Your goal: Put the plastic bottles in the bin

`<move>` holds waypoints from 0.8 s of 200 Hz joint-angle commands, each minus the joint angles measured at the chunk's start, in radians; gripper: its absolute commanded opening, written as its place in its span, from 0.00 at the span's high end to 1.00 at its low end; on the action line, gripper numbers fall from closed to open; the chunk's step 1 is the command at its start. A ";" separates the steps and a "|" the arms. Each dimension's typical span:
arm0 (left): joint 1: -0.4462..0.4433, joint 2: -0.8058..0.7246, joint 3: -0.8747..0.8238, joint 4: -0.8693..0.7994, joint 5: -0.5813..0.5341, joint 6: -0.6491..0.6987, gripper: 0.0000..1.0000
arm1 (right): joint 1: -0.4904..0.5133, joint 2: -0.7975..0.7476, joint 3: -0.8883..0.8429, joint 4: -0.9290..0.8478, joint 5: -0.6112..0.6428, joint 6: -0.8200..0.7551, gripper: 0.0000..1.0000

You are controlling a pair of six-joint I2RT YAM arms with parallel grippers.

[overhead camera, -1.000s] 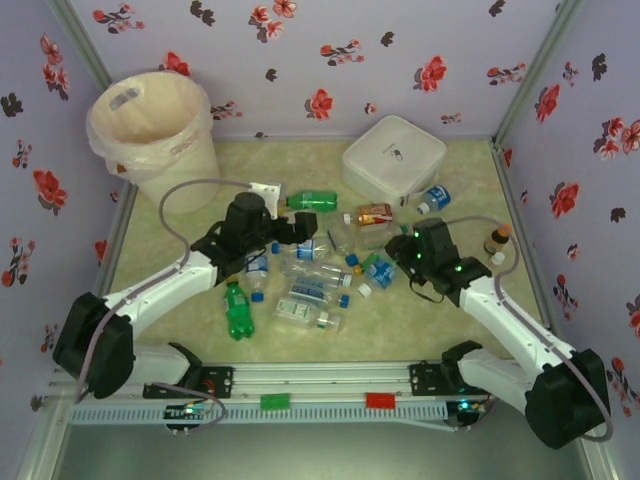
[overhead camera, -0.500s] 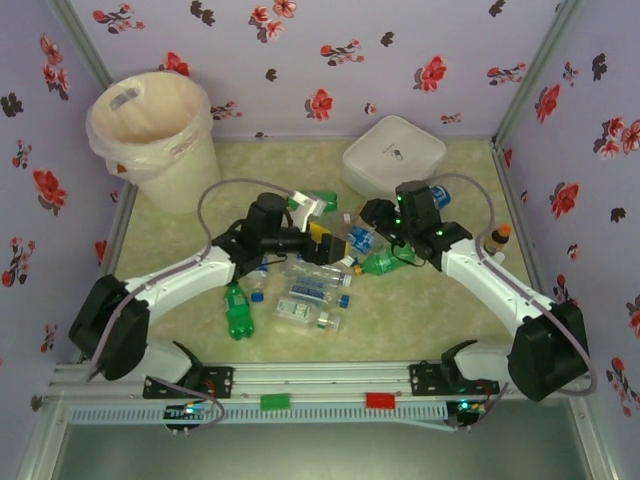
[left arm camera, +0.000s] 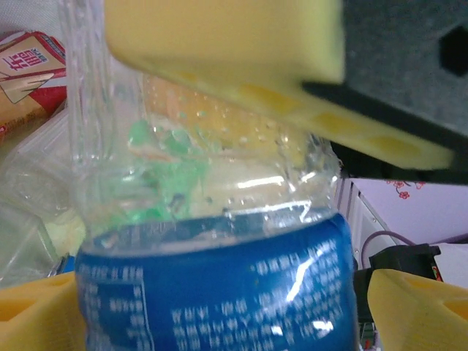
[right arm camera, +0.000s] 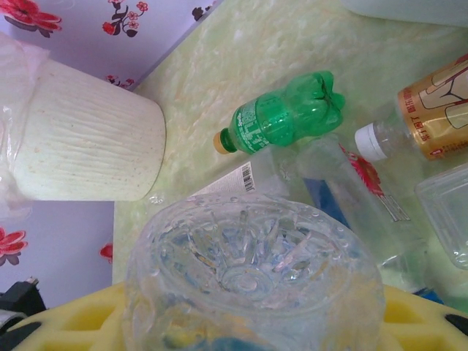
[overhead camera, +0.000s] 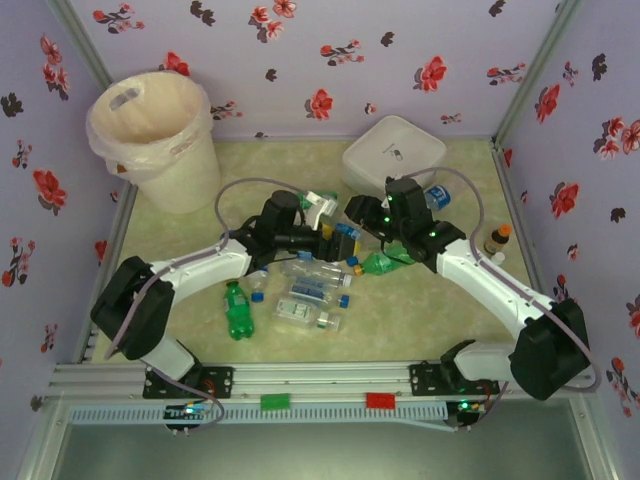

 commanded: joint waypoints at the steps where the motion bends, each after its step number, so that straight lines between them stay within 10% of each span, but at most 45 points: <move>1: -0.007 0.020 0.025 0.051 0.032 -0.023 0.15 | 0.008 -0.001 0.018 0.036 -0.008 -0.013 0.56; 47: -0.006 0.028 0.028 0.051 0.032 -0.025 0.48 | 0.008 -0.005 0.022 0.036 -0.006 -0.017 0.47; 88: 0.007 0.004 0.026 0.007 0.014 -0.022 0.50 | -0.003 -0.024 0.097 -0.082 0.060 -0.098 0.13; 160: 0.134 -0.216 0.035 -0.356 -0.286 0.098 0.52 | -0.122 -0.110 0.097 -0.175 0.127 -0.162 0.00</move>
